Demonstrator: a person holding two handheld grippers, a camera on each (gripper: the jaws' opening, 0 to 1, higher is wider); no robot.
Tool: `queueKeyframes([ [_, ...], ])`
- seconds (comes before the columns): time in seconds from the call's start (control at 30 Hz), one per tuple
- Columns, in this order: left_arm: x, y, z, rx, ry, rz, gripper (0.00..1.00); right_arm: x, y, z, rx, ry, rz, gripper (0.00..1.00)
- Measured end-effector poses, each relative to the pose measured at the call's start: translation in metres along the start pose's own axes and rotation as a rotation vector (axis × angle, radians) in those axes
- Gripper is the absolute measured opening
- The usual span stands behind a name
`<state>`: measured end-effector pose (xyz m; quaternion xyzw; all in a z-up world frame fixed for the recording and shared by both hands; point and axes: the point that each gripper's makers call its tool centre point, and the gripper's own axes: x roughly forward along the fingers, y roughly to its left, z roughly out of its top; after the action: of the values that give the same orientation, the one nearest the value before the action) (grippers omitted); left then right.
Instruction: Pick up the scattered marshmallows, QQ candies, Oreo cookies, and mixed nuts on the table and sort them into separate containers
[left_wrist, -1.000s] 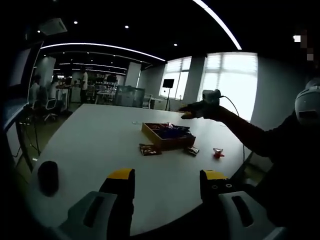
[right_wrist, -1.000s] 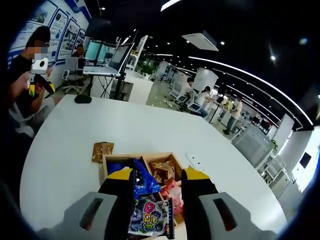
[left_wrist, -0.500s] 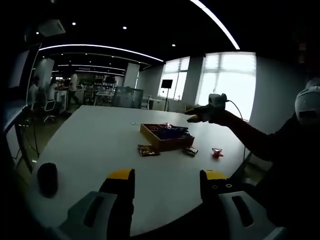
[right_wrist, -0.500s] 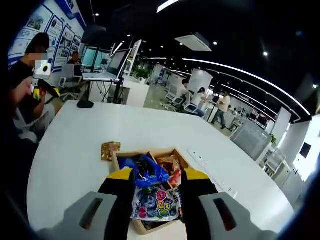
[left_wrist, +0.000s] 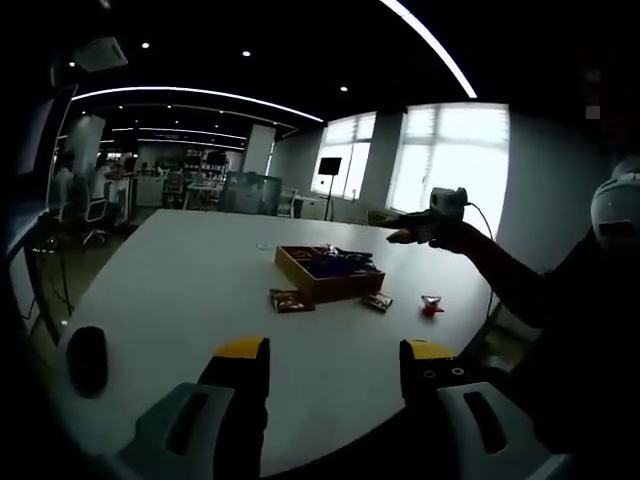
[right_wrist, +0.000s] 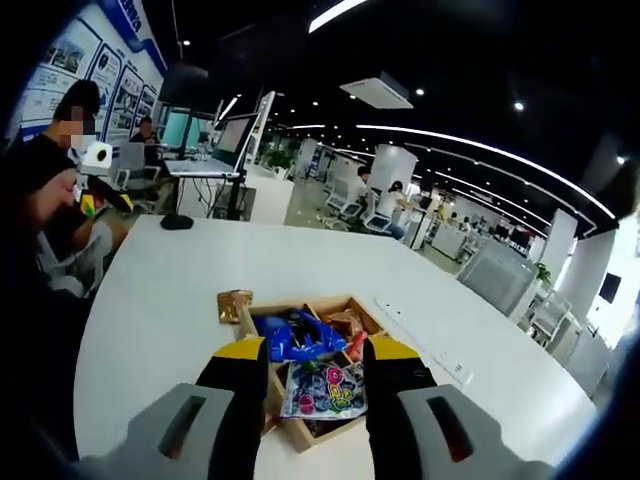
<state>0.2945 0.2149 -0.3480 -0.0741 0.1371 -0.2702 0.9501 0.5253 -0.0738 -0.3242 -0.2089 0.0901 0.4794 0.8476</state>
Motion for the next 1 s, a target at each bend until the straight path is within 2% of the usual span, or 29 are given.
queueKeyframes([
  [0.23, -0.001, 0.001, -0.001, -0.001, 0.002, 0.003, 0.57, -0.013, 0.006, -0.017, 0.045, 0.002, -0.011, 0.34],
  [0.6, 0.003, -0.001, 0.0, 0.002, 0.0, -0.004, 0.57, -0.039, 0.02, -0.025, 0.074, -0.001, -0.023, 0.34],
  [1.0, 0.012, -0.005, -0.001, 0.001, 0.004, -0.017, 0.57, -0.062, 0.037, -0.045, 0.129, 0.008, -0.031, 0.34],
])
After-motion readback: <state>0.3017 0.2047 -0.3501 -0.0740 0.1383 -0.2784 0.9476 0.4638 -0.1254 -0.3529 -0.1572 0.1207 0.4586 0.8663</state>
